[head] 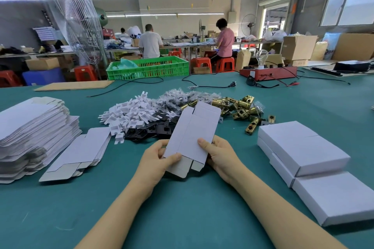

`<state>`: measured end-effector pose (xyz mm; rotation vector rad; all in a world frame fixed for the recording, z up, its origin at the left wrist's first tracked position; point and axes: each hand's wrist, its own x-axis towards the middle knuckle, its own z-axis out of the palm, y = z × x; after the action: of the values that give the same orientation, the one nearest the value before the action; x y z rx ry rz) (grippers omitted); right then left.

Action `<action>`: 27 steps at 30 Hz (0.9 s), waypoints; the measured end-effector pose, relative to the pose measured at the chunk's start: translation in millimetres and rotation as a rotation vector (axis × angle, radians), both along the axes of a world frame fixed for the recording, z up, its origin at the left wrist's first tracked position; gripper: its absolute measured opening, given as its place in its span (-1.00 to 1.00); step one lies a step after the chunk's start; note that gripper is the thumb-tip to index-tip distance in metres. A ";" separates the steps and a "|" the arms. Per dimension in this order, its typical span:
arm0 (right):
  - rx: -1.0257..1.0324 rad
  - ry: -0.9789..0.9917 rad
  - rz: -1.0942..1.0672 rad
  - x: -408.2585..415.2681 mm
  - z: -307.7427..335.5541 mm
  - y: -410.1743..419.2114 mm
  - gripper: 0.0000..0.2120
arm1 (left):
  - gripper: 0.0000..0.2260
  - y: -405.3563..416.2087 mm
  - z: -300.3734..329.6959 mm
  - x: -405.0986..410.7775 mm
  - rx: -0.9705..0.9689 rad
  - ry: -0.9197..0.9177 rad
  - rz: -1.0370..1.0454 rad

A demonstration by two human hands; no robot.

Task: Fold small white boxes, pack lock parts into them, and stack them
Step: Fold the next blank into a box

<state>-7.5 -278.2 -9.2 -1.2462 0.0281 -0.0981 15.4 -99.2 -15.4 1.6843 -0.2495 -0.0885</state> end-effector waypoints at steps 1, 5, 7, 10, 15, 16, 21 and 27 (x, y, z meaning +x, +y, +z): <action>-0.029 -0.012 0.002 0.9 -0.7 0.2 -0.79 | -0.74 -0.5 -1.2 1.0 -0.006 -0.005 0.032; -0.328 -0.062 0.091 1.2 -4.3 2.7 -0.64 | -0.79 -3.7 -3.0 2.1 -0.128 -0.001 0.191; -0.391 -0.078 0.131 0.9 -6.0 4.5 -0.61 | -0.82 -6.6 -2.7 0.3 -0.152 0.006 0.198; -0.387 -0.096 0.115 0.9 -8.1 6.1 -0.58 | -0.81 -12.7 -3.8 -2.6 -0.041 -0.071 0.178; -0.489 -0.133 0.006 -2.0 -7.7 8.9 -0.66 | -0.74 -13.1 -4.4 -9.2 0.222 -0.287 0.178; -0.522 -0.143 -0.018 -2.5 -7.5 9.7 -0.65 | -0.74 -12.3 -4.6 -9.7 0.251 -0.316 0.181; -0.698 -0.189 -0.135 -4.4 -8.0 14.7 -0.29 | -0.57 -11.9 -5.9 -9.4 0.337 -0.340 0.137; -0.785 -0.225 -0.161 -7.1 -4.8 16.9 -0.25 | -0.80 -10.9 -5.2 -7.7 0.244 -0.299 0.142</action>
<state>-14.6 -261.3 -13.9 -2.0085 -0.1163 -0.4187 7.6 -110.1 -20.6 1.9523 -0.3530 0.2499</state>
